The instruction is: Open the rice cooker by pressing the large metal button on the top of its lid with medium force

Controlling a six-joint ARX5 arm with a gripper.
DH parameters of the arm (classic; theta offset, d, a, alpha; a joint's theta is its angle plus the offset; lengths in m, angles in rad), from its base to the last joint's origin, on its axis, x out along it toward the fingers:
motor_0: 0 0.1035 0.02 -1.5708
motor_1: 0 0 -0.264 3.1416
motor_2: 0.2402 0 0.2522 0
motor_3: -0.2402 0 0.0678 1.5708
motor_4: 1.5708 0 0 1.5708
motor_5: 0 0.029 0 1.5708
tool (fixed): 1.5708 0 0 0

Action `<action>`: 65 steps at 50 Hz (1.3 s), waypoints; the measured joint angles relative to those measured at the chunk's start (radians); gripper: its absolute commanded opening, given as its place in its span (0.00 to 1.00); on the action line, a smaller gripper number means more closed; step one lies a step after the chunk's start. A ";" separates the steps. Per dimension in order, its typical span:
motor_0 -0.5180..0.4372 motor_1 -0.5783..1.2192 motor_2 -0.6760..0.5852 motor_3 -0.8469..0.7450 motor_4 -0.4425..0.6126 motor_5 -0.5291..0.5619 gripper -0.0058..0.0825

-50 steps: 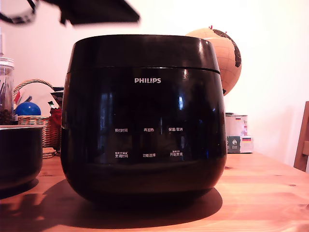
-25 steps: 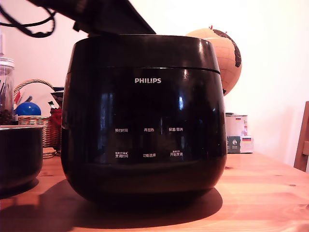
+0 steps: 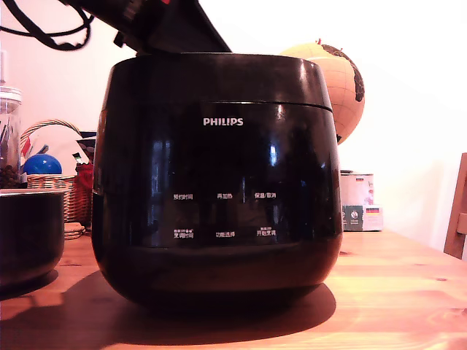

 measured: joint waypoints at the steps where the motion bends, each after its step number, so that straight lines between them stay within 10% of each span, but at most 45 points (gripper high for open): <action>1: 0.000 0.000 0.001 -0.005 -0.002 0.000 0.04; 34: 0.000 -0.015 -0.057 0.243 -0.037 -0.143 0.04; 65: 0.183 -0.259 -0.057 0.050 -0.272 -0.097 0.04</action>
